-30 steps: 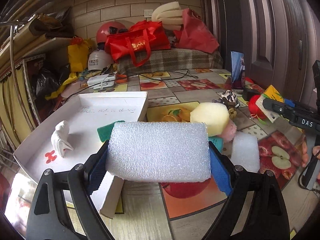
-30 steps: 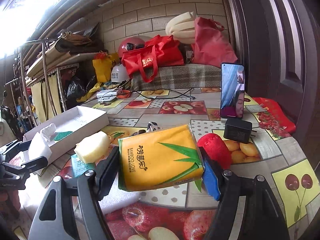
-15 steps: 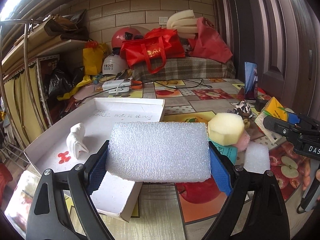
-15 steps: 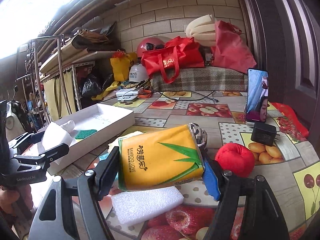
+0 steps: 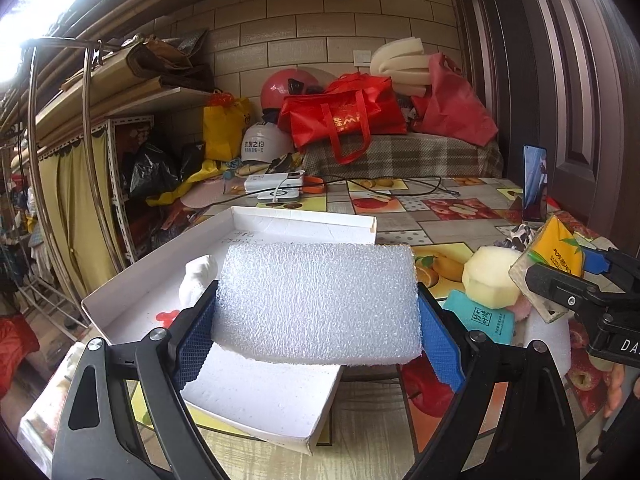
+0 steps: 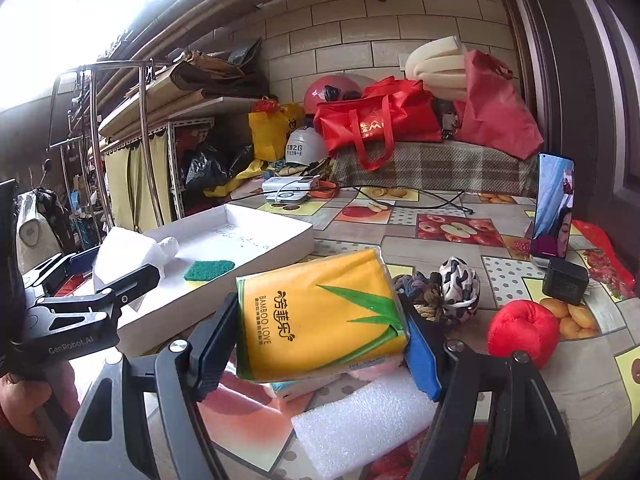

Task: Organize soft objects
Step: 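Carry foam block and yellow tissue pack into the white box and release both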

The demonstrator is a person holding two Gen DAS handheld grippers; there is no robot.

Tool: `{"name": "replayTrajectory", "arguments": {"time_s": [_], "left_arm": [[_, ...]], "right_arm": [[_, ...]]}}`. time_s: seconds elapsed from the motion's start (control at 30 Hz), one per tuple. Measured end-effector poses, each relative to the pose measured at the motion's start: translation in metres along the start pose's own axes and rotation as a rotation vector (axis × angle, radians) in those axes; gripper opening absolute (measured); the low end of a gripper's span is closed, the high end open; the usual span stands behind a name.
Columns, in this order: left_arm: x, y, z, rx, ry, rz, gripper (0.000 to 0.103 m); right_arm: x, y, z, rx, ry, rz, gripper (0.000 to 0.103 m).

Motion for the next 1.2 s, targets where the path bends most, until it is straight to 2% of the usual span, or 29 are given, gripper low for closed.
{"name": "replayTrajectory", "arguments": {"time_s": [0.17, 0.3, 0.5, 0.67, 0.83, 0.97, 1.13, 1.17, 1.2], "left_arm": [[0.006, 0.013, -0.002, -0.018, 0.012, 0.015, 0.091], [0.012, 0.034, -0.002, -0.015, 0.010, 0.080, 0.091], [0.032, 0.099, -0.013, -0.157, 0.058, 0.169, 0.091], [0.042, 0.143, -0.017, -0.210, 0.054, 0.284, 0.091], [0.054, 0.172, -0.022, -0.271, 0.062, 0.339, 0.091], [0.060, 0.179, -0.025, -0.296, 0.089, 0.325, 0.091], [0.058, 0.168, -0.019, -0.234, 0.076, 0.342, 0.091], [0.057, 0.167, -0.018, -0.225, 0.070, 0.354, 0.092], [0.055, 0.166, -0.017, -0.218, 0.066, 0.367, 0.096]], "right_arm": [[0.011, 0.017, 0.000, -0.011, 0.006, 0.018, 0.075], [0.021, 0.029, 0.001, -0.014, 0.007, 0.025, 0.075], [0.042, 0.053, 0.005, -0.063, 0.000, 0.027, 0.075], [0.064, 0.077, 0.009, -0.100, -0.002, 0.042, 0.075], [0.091, 0.094, 0.013, -0.061, 0.042, 0.075, 0.075], [0.107, 0.114, 0.013, -0.084, 0.067, 0.111, 0.075], [0.113, 0.144, 0.007, -0.188, 0.087, 0.146, 0.076], [0.113, 0.147, 0.005, -0.208, 0.091, 0.146, 0.082], [0.111, 0.149, 0.005, -0.220, 0.086, 0.144, 0.085]]}}
Point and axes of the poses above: each gripper's, at about its wrist camera, not at the fingertips, and x roughly the way its jaws point, y to its left, z to its top, the point moved 6 cm from there along x, roughly the way its jaws point, and after that the axes turned 9 degrees about x, right-handed, at the moved point
